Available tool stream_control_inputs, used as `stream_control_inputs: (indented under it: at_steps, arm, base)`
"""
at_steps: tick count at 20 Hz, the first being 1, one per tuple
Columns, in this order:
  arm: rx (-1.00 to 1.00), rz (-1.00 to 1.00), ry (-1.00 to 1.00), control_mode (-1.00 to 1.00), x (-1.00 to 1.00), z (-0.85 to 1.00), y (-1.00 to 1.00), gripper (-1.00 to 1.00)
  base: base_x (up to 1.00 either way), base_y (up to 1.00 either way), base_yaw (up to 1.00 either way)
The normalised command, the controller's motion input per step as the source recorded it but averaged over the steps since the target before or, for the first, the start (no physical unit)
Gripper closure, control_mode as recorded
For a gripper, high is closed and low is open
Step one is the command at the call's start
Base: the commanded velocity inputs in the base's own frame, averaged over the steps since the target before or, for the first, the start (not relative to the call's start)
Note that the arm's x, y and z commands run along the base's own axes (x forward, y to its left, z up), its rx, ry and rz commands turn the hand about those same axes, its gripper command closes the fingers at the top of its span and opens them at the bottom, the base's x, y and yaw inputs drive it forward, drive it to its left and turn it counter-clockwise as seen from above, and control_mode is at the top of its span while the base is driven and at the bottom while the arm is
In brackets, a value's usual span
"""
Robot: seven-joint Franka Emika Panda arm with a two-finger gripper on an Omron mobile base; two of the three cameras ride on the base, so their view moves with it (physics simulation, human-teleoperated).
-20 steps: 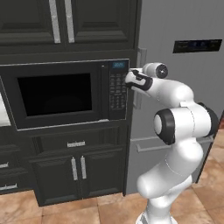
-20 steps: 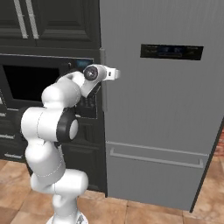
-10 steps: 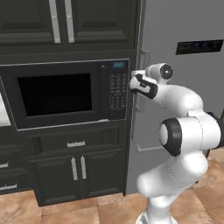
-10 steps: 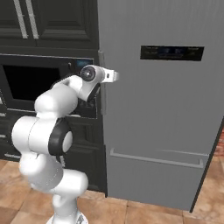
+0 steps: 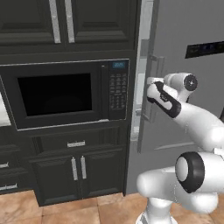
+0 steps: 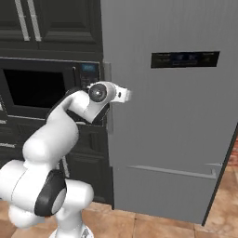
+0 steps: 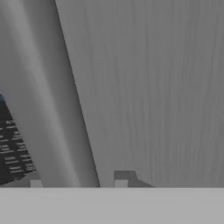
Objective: Retrieve the orange and apple from the fridge and place them into the bowl on the dining table.
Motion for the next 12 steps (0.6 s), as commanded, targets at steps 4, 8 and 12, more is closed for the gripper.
stream_control_inputs:
  at_steps: [4,8,12]
  arm:
    - [0.20,-0.07,0.15,-1.00,-1.00,0.38,-1.00,1.00]
    - [0.19,-0.05,0.16,-1.00,-1.00,0.38,-1.00,1.00]
    - [0.17,-0.02,0.15,-1.00,-1.00,0.35,-1.00,1.00]
  base:
    - [0.00,0.00,0.00]
    - [0.00,0.00,0.00]
    - [0.00,0.00,0.00]
